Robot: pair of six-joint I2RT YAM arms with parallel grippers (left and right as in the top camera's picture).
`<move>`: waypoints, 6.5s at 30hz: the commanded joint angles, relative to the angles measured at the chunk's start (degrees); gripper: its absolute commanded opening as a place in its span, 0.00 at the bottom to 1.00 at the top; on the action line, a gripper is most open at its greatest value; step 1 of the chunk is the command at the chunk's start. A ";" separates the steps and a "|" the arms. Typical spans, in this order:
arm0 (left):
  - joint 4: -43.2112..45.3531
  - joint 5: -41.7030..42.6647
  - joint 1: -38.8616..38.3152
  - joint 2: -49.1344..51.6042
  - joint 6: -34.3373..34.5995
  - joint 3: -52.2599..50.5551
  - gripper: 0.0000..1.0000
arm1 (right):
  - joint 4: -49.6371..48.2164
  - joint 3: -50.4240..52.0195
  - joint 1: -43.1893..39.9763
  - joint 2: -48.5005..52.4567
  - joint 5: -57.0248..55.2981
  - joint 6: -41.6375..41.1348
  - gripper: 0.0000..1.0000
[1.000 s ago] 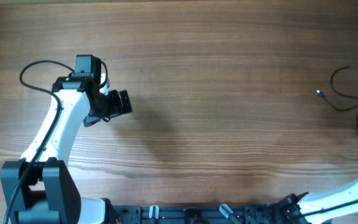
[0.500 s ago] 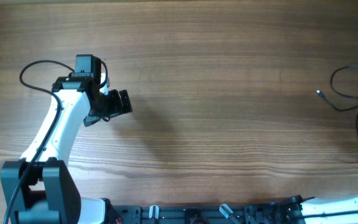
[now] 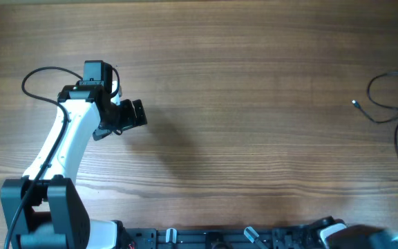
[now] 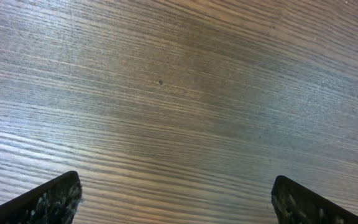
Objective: Untangle cables
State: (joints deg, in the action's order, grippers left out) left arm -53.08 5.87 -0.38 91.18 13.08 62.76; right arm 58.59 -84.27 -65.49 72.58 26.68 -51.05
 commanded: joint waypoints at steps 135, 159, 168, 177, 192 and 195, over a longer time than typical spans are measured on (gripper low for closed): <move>1.77 2.01 -0.15 -1.29 -0.94 -1.81 1.00 | -24.13 -0.33 48.94 -3.10 35.69 40.81 0.04; 3.15 1.95 -0.15 -1.29 -3.93 -1.81 1.00 | -2.75 -1.20 56.78 -53.51 12.35 68.13 0.08; 4.24 1.97 -0.11 -1.29 -3.93 -1.81 1.00 | 18.78 -11.19 65.33 -56.83 -10.69 74.34 0.14; 4.20 2.01 -0.11 -1.29 -3.82 -1.81 1.00 | -16.79 -20.31 65.31 -57.07 -10.21 68.43 0.36; 2.93 2.19 -0.11 -1.29 -3.72 -1.81 1.00 | -35.39 19.80 65.31 -57.07 -17.79 50.86 1.00; 3.10 2.19 -0.11 -1.29 -3.72 -1.81 1.00 | -40.98 33.00 65.31 -57.07 -12.66 45.33 1.00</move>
State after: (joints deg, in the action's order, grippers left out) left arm -50.11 7.38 -0.38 91.13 10.13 61.32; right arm 20.69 -60.77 -0.40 15.79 8.84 2.61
